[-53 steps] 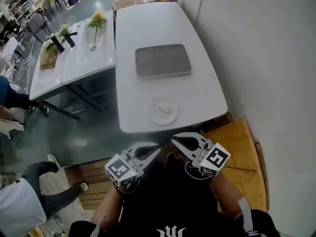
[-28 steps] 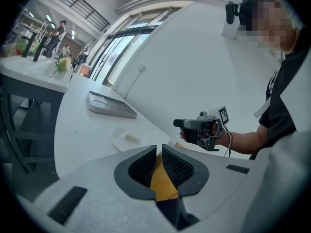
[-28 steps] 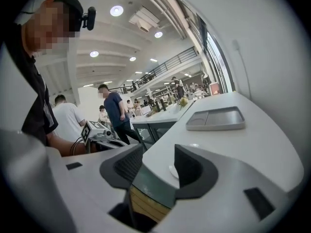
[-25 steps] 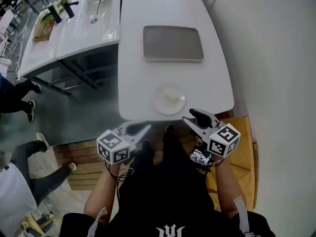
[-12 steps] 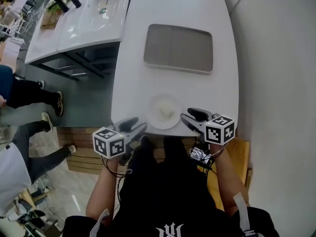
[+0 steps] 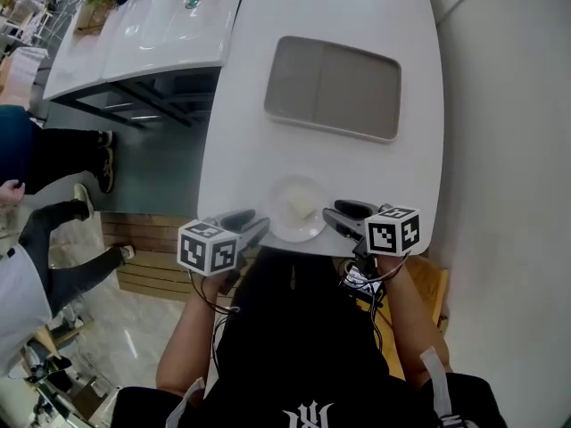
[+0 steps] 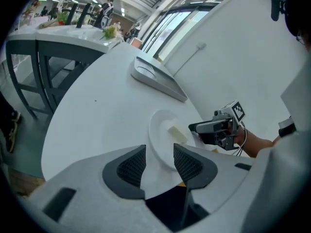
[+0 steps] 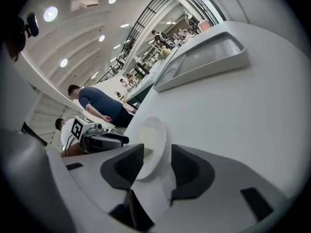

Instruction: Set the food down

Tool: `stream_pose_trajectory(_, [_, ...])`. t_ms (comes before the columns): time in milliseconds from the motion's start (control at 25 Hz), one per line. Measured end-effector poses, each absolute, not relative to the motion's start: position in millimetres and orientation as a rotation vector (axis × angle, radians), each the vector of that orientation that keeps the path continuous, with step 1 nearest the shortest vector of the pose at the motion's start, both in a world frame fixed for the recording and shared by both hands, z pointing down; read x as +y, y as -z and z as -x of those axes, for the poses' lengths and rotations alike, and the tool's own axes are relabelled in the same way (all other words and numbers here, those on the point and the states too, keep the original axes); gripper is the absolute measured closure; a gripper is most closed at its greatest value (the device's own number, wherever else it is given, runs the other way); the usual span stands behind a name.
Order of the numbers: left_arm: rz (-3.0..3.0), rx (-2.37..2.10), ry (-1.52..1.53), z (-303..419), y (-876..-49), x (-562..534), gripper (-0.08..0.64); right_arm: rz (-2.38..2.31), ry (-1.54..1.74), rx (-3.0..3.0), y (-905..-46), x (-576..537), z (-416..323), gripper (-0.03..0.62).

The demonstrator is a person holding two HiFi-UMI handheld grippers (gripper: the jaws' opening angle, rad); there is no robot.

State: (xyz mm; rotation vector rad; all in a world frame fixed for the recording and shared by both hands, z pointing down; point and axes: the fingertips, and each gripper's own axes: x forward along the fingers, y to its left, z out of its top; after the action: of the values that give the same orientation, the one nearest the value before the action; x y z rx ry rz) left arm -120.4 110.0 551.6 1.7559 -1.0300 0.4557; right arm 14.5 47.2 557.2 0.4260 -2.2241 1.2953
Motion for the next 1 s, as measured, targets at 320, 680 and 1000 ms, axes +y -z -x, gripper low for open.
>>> stream_pose_trajectory(320, [-1.737, -1.025, -0.491, 121, -563, 108, 0.425, -0.423, -1.305, -2.174, -565, 51, -6, 0.454])
stream_pose_trajectory(680, [-1.749, -1.037, -0.547, 117, -569, 105, 0.48, -0.451, -1.305, -2.148, -570, 52, -1, 0.48])
stream_pose_trajectory(1000, [-1.755, -1.026, -0.567, 116, -568, 102, 0.485, -0.526, -1.371, -2.094, -577, 48, -8, 0.549])
